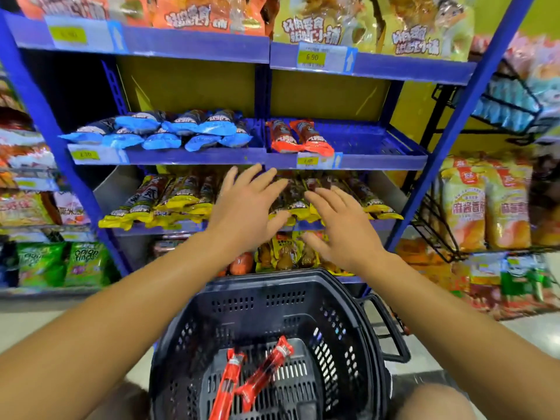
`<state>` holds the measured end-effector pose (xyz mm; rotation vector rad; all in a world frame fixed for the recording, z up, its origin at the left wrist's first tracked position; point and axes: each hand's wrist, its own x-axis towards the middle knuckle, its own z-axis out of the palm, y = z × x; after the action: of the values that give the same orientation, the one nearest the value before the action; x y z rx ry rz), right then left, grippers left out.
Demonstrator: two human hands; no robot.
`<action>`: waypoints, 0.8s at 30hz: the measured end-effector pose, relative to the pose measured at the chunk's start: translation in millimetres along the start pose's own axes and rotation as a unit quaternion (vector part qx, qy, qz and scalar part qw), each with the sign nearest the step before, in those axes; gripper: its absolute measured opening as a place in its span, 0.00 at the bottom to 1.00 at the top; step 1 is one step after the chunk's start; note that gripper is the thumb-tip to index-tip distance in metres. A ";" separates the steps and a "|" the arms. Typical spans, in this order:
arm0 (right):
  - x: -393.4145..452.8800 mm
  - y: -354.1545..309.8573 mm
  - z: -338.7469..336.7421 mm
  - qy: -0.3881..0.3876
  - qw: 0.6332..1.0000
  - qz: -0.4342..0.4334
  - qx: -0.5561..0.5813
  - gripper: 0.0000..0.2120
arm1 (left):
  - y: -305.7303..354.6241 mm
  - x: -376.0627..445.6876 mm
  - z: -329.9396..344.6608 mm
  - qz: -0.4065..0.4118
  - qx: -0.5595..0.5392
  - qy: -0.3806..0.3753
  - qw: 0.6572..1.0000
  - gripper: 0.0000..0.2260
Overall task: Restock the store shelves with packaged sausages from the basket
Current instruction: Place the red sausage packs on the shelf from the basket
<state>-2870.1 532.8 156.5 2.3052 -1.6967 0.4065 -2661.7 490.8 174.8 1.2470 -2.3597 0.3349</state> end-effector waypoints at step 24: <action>-143.0 -29.8 342.4 -0.415 0.906 0.029 0.075 0.41 | -17.9 -243.5 289.8 -0.202 -0.115 -0.356 0.905 0.32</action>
<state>-2856.3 544.9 -215.3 2.7582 -2.1284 -0.5547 -2606.4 536.8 -197.3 1.9132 -2.4779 -0.6229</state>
